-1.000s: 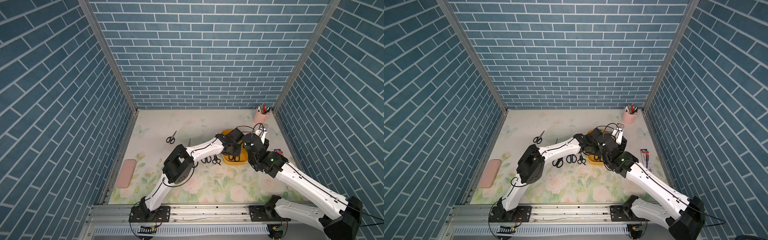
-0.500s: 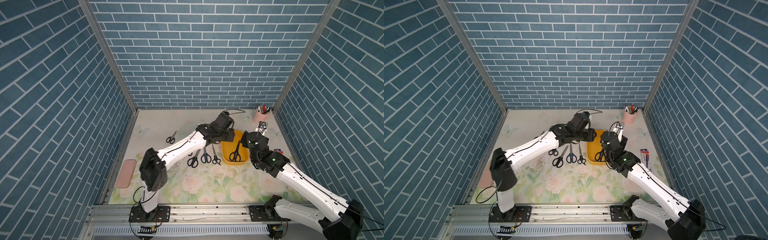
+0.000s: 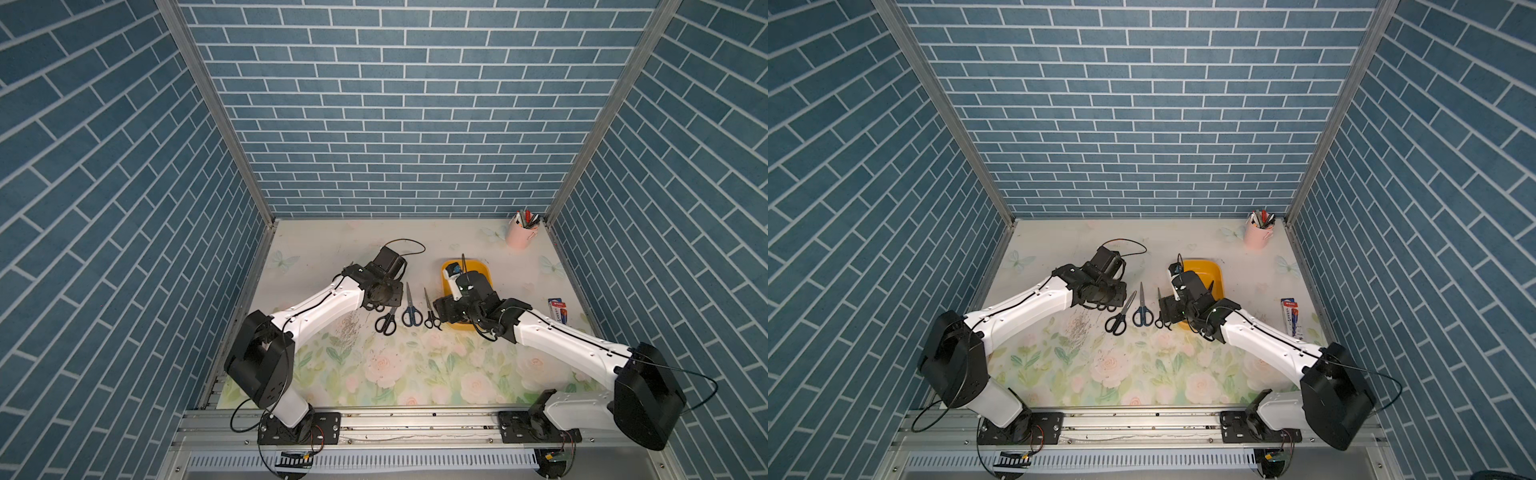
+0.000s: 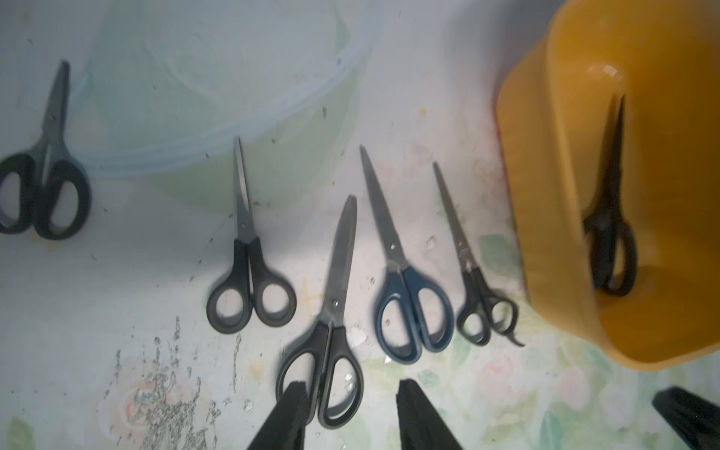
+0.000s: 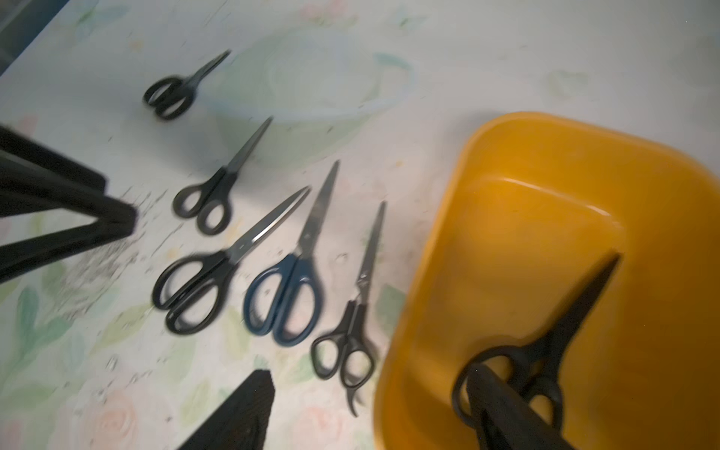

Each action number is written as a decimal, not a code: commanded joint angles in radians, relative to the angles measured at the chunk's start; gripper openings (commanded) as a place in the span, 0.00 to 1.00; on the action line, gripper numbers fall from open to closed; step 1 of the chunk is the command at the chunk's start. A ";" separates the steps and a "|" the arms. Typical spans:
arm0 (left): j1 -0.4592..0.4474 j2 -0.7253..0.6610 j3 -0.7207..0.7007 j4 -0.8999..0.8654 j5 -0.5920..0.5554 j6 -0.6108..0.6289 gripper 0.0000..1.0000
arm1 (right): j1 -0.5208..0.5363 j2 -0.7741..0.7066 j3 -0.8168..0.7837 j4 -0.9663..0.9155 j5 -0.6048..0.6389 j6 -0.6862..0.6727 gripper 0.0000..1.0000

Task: Put the scissors into the storage box
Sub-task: Pick up the scissors from the center of the board.

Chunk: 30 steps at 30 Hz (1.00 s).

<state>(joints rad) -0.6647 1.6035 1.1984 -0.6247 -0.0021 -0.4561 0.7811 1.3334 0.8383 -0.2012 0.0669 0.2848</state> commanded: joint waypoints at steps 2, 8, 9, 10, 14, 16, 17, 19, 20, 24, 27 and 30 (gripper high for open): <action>0.001 -0.002 -0.045 -0.015 0.038 0.062 0.45 | 0.015 -0.020 -0.006 0.046 -0.109 -0.105 0.82; 0.001 0.070 -0.063 -0.005 0.052 0.083 0.45 | 0.018 -0.043 -0.026 0.035 0.006 -0.133 0.82; 0.002 0.078 -0.067 -0.005 0.049 0.083 0.45 | 0.018 -0.042 -0.027 0.030 0.021 -0.132 0.82; 0.004 0.085 -0.067 -0.007 0.048 0.083 0.45 | 0.018 -0.040 -0.027 0.025 0.033 -0.127 0.82; 0.003 0.094 -0.077 -0.025 0.060 0.083 0.45 | 0.021 -0.040 -0.033 0.008 0.071 -0.102 0.82; 0.004 0.081 -0.106 -0.011 0.071 0.078 0.45 | 0.022 -0.050 -0.049 0.012 0.096 -0.095 0.82; 0.003 0.079 -0.117 -0.008 0.071 0.076 0.45 | 0.021 -0.057 -0.057 0.018 0.105 -0.093 0.82; 0.004 0.082 -0.134 0.005 0.078 0.076 0.45 | 0.022 -0.063 -0.065 0.027 0.115 -0.092 0.82; 0.003 0.086 -0.139 0.012 0.075 0.076 0.45 | 0.022 -0.065 -0.064 0.030 0.118 -0.089 0.82; 0.003 0.102 -0.142 0.033 0.066 0.077 0.45 | 0.023 -0.064 -0.061 0.044 0.113 -0.085 0.82; 0.003 0.116 -0.138 0.054 0.071 0.077 0.44 | 0.028 -0.078 -0.079 0.068 0.108 -0.093 0.82; 0.003 0.130 -0.131 0.066 0.074 0.076 0.44 | 0.031 -0.088 -0.106 0.087 0.111 -0.092 0.82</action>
<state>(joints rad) -0.6640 1.7107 1.0584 -0.5770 0.0700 -0.3870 0.8043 1.2709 0.7544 -0.1432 0.1577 0.1936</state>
